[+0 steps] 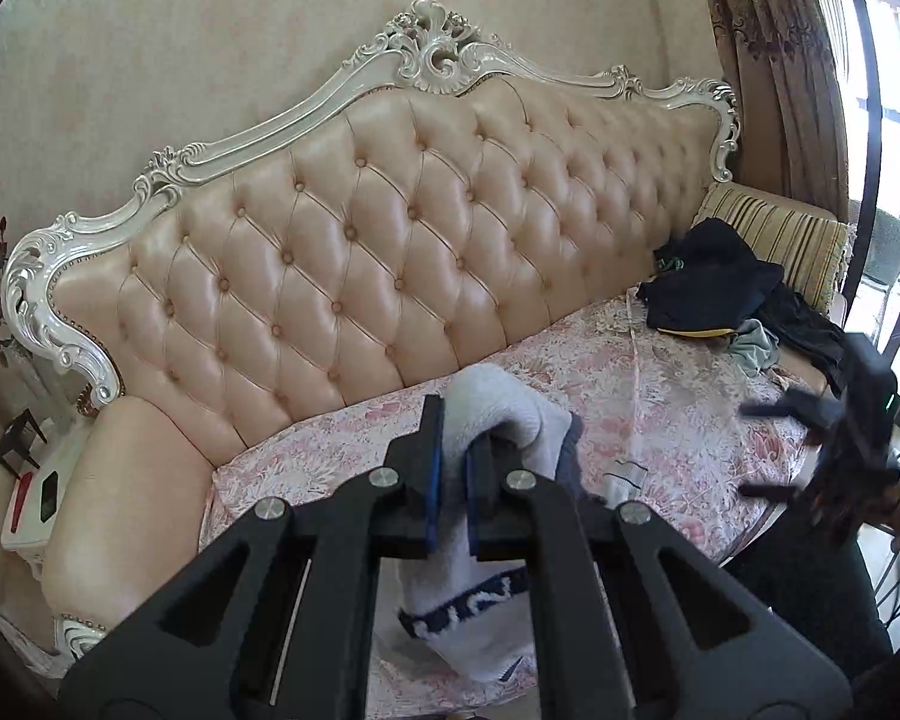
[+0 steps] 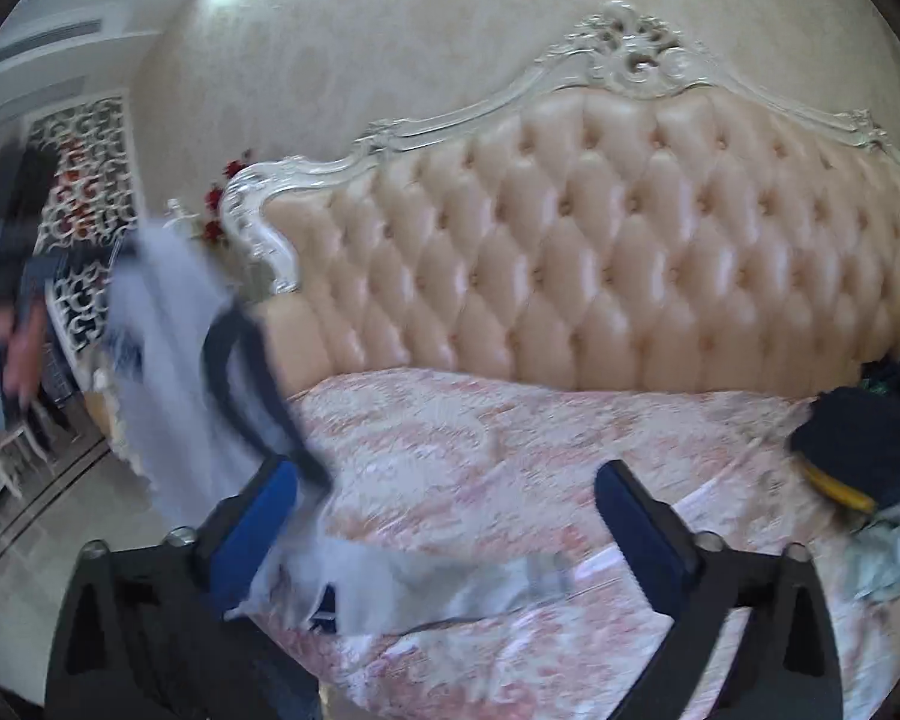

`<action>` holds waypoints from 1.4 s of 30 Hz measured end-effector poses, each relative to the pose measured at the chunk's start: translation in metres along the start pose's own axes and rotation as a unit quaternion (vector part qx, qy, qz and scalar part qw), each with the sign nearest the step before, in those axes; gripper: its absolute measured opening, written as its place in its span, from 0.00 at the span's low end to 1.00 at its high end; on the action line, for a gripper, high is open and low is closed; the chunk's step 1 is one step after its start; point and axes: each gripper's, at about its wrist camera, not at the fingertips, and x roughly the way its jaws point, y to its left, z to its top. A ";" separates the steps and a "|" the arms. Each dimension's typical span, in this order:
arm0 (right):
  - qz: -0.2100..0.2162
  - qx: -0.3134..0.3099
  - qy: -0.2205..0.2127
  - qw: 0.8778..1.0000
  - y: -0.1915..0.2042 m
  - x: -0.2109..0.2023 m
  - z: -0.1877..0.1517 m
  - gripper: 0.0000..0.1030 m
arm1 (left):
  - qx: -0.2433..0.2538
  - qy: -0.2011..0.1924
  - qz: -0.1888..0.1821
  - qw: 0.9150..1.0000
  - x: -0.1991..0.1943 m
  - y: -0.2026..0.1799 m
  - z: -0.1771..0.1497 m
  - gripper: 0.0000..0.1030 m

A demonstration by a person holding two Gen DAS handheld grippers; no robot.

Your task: Fold clothes

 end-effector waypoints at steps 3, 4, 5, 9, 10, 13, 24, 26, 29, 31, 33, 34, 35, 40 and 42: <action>0.048 0.025 0.025 0.998 0.006 0.034 -0.036 0.99 | 0.009 -0.002 -0.005 1.000 -0.007 -0.003 0.004 0.07; 0.071 0.034 0.029 0.996 0.008 0.043 -0.040 0.99 | 0.010 -0.002 -0.007 1.000 -0.009 -0.003 0.007 0.07; 0.096 0.044 0.032 0.994 0.011 0.052 -0.043 0.99 | 0.012 -0.003 -0.008 1.000 -0.011 -0.004 0.008 0.07; 0.164 0.041 0.044 0.985 0.027 0.083 -0.057 0.99 | 0.021 -0.004 -0.006 1.000 -0.019 -0.008 0.013 0.07; 0.173 0.039 0.047 0.983 0.029 0.090 -0.058 0.99 | 0.025 -0.004 -0.006 1.000 -0.021 -0.010 0.014 0.07; 0.193 0.055 0.044 0.979 0.025 0.105 -0.058 0.92 | 0.030 -0.004 -0.006 1.000 -0.025 -0.012 0.016 0.07; 0.139 0.045 0.027 0.989 0.028 0.067 -0.004 0.04 | 0.018 -0.062 0.022 0.998 -0.083 -0.004 0.021 0.07; 0.096 0.029 -0.001 0.995 0.025 0.033 0.027 0.04 | 0.011 -0.091 0.023 0.996 -0.106 0.002 0.026 0.07; 0.044 -0.025 -0.047 0.998 0.040 -0.025 0.085 0.04 | 0.002 -0.132 0.021 0.991 -0.139 0.010 0.034 0.07; 0.023 -0.049 -0.067 0.996 0.052 -0.055 0.113 0.04 | -0.007 -0.148 0.004 0.989 -0.154 0.016 0.037 0.07; 0.004 -0.064 -0.078 0.995 0.063 -0.081 0.133 0.04 | -0.012 -0.155 -0.009 0.988 -0.161 0.020 0.038 0.07; -0.008 -0.073 -0.082 0.994 0.070 -0.094 0.138 0.04 | -0.017 -0.154 -0.022 0.988 -0.160 0.022 0.034 0.07; -0.022 -0.080 -0.083 0.993 0.075 -0.104 0.139 0.04 | -0.023 -0.152 -0.035 0.988 -0.158 0.023 0.030 0.07; -0.106 -0.100 -0.052 0.988 0.087 -0.121 0.121 0.04 | -0.048 -0.119 -0.082 0.988 -0.122 0.019 -0.003 0.07; -0.137 -0.107 -0.035 0.984 0.088 -0.116 0.097 0.04 | -0.059 -0.098 -0.086 0.990 -0.098 0.016 -0.017 0.07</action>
